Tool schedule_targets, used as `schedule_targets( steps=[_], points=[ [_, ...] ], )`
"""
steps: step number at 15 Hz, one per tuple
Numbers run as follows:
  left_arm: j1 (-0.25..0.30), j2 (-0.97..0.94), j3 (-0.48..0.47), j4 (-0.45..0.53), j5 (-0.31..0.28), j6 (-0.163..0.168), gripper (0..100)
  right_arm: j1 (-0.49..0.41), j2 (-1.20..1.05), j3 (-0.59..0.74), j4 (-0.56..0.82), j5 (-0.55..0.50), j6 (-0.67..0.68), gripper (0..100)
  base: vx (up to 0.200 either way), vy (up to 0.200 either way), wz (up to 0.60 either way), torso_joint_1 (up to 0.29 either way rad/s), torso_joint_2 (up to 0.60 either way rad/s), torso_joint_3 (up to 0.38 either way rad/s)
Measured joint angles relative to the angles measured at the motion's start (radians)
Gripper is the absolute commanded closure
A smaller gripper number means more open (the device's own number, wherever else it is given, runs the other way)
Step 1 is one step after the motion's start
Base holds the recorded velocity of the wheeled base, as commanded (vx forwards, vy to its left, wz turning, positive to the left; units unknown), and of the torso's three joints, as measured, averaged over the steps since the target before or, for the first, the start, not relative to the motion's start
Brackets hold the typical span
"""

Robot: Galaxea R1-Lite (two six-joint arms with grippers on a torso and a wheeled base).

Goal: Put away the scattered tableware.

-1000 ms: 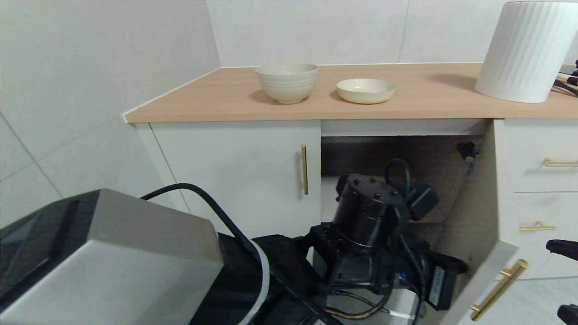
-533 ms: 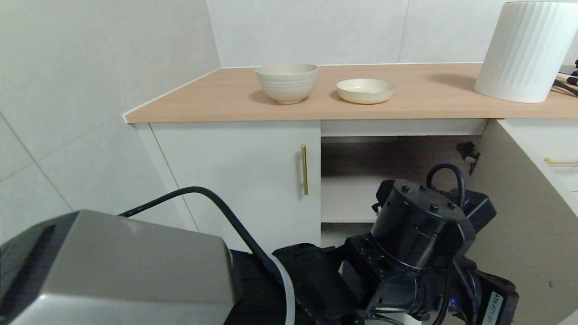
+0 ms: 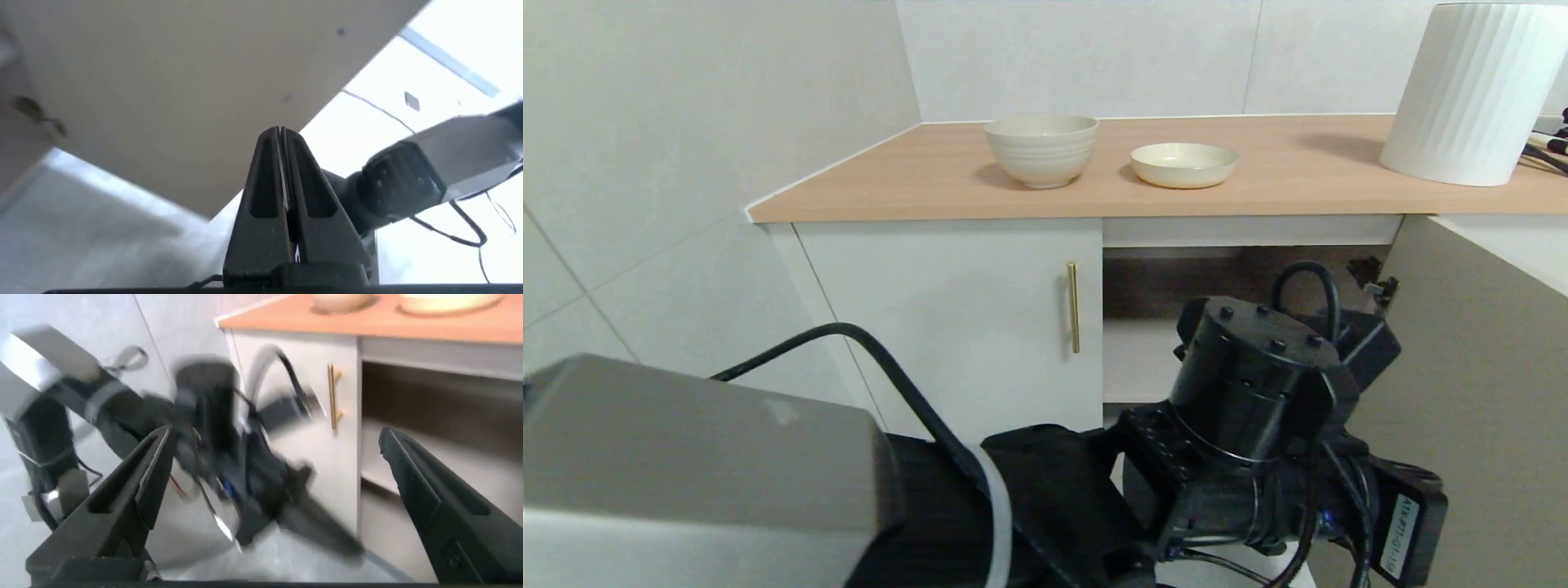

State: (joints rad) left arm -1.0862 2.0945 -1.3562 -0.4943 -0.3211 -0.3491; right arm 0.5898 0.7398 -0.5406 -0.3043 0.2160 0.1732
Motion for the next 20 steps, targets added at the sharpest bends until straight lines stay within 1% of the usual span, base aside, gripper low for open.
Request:
schedule_targets(
  steps=[1, 3, 6, 8, 10, 11, 12, 13, 15, 16, 18, 20],
  points=[
    [0.02, -0.038, 0.035, 0.0, 0.001, 0.001, 100, 0.0, 0.017, 0.0, 0.005, -0.001, 0.0, 0, 0.0, 0.0, 0.0, 0.0, 0.0, 0.0],
    [0.075, -0.134, 0.145, -0.001, 0.003, 0.006, 100, 0.0, 0.069, -0.001, 0.011, -0.003, 0.0, 0, 0.0, 0.0, 0.0, 0.0, 0.0, 0.0],
    [0.191, -0.316, 0.344, -0.001, 0.005, 0.013, 100, 0.0, 0.17, -0.008, 0.013, -0.004, -0.001, 0, 0.0, 0.0, 0.0, 0.0, 0.0, 0.0],
    [0.28, -0.465, 0.481, -0.001, 0.005, 0.02, 100, -0.01, 0.256, -0.03, 0.013, -0.007, -0.004, 0, 0.0, 0.0, 0.0, 0.0, 0.0, 0.0],
    [0.389, -0.604, 0.612, 0.004, 0.005, 0.03, 100, -0.036, 0.339, -0.08, 0.01, -0.01, -0.009, 0, 0.0, 0.0, 0.0, 0.0, 0.0, 0.0],
    [0.433, -0.667, 0.666, 0.005, 0.005, 0.034, 100, -0.043, 0.383, -0.109, 0.011, -0.011, -0.013, 0, 0.0, 0.0, 0.0, 0.0, 0.0, 0.0],
    [0.477, -0.729, 0.717, 0.007, 0.003, 0.036, 100, -0.049, 0.428, -0.141, 0.01, -0.012, -0.016, 0, 0.0, 0.0, 0.0, 0.0, 0.0, 0.0],
    [0.51, -0.776, 0.751, 0.007, 0.004, 0.042, 100, -0.052, 0.461, -0.164, 0.009, -0.017, -0.016, 0, 0.0, 0.0, 0.0, 0.0, 0.0, 0.0],
    [0.545, -0.839, 0.776, 0.007, 0.003, 0.054, 100, -0.055, 0.501, -0.18, 0.012, -0.064, -0.016, 0, 0.0, 0.0, 0.0, 0.0, 0.0, 0.0],
    [0.567, -0.859, 0.779, 0.008, 0.003, 0.056, 0, -0.057, 0.509, -0.183, 0.013, -0.115, -0.016, 0, 0.0, 0.0, 0.0, 0.0, 0.0, 0.0],
    [0.61, -0.879, 0.779, 0.006, 0.003, 0.057, 0, -0.06, 0.494, -0.184, 0.033, -0.172, -0.016, 0, 0.0, 0.0, 0.0, 0.0, 0.0, 0.0],
    [0.645, -0.884, 0.757, 0.007, 0.008, 0.056, 0, -0.062, 0.46, -0.193, 0.106, -0.181, -0.016, 0, 0.0, 0.0, 0.0, 0.0, 0.0, 0.0]
  ],
)
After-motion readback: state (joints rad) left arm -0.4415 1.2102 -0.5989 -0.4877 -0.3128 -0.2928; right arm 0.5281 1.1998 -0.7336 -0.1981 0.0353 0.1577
